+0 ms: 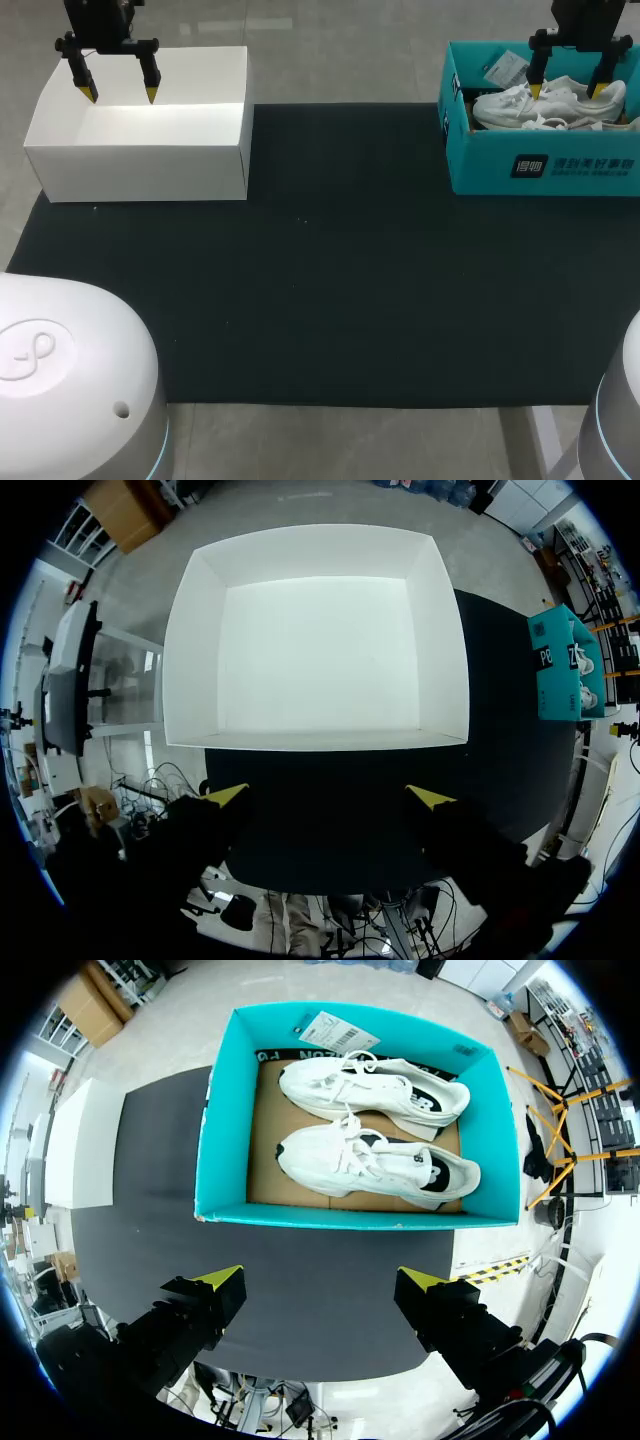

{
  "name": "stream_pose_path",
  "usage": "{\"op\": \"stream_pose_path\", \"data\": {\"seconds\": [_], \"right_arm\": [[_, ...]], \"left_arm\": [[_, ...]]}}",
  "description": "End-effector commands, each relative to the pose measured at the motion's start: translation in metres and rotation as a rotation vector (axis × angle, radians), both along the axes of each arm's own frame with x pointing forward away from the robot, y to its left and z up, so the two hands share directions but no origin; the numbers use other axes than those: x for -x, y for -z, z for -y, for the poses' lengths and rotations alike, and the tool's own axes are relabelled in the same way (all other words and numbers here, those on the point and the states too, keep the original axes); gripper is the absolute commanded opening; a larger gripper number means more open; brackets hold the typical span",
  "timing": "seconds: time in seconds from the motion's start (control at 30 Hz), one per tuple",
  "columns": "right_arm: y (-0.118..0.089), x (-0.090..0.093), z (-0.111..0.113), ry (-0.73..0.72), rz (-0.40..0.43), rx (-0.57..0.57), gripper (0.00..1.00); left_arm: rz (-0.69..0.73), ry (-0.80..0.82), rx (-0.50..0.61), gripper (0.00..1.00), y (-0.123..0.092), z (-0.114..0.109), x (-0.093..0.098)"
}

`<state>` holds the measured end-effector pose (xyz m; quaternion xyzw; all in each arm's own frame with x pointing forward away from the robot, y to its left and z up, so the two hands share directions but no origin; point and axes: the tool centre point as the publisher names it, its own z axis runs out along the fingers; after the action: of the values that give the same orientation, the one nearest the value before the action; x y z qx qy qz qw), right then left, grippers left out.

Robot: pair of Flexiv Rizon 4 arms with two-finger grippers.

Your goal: Take the shoe out of the shoebox, open the shoe tongue, remove and reinsert the insole, then place the shoe into the shoebox

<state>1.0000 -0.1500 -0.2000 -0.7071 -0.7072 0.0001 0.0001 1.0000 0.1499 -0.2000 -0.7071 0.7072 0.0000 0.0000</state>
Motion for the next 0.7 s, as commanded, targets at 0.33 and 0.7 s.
{"op": "stream_pose_path", "data": {"seconds": [0.33,0.7], "right_arm": [[0.000,0.000,0.000,0.000,0.000,0.000,1.00],[0.014,-0.013,0.023,0.023,-0.026,0.012,1.00]], "left_arm": [[0.000,0.000,0.000,1.00,0.000,0.000,0.000],[0.000,0.000,0.000,1.00,0.000,0.000,0.000]]}}
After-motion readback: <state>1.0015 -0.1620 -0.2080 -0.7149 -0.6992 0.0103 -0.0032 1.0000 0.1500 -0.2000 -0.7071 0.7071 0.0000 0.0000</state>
